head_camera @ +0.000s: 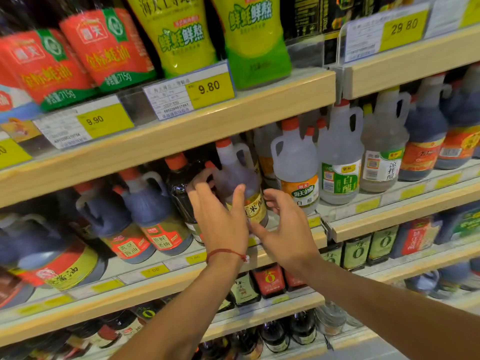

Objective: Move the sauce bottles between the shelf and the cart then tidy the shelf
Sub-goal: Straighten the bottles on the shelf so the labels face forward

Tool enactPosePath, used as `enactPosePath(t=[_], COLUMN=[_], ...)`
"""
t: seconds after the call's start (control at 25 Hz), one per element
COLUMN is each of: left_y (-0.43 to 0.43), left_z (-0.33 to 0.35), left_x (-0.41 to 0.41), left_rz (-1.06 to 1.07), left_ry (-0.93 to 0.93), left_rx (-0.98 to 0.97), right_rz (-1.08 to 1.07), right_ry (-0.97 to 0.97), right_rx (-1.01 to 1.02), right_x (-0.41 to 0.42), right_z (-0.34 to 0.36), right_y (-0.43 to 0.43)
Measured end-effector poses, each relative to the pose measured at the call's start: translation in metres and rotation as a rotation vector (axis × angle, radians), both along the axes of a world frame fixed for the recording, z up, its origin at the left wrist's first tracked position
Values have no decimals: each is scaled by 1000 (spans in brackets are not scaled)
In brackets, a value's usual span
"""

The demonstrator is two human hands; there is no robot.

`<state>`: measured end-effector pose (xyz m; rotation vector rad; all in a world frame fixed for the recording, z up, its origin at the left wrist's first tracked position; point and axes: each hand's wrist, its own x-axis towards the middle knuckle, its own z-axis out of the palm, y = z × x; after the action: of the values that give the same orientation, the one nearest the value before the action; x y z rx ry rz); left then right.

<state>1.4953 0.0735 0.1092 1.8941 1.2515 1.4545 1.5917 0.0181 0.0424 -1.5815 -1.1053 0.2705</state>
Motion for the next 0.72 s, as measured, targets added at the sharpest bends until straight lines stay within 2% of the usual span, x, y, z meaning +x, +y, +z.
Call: enactPosePath(t=[0.16, 0.44, 0.56, 0.72], left_y=[12, 32, 42, 43], left_z=[-7, 2, 1, -3], left_x=[-12, -12, -9, -6], left_rz=[-76, -63, -46, -52], left_ry=[-93, 40, 2, -76], left_rx=[-38, -66, -101, -150], right_rz=[-58, -143, -131, -158], right_ry=[-4, 30, 67, 7], right_rx=[-45, -35, -15, -33], right_x=[-12, -13, -10, -3], right_z=[1, -5, -6, -7], right_y=[26, 35, 29, 24])
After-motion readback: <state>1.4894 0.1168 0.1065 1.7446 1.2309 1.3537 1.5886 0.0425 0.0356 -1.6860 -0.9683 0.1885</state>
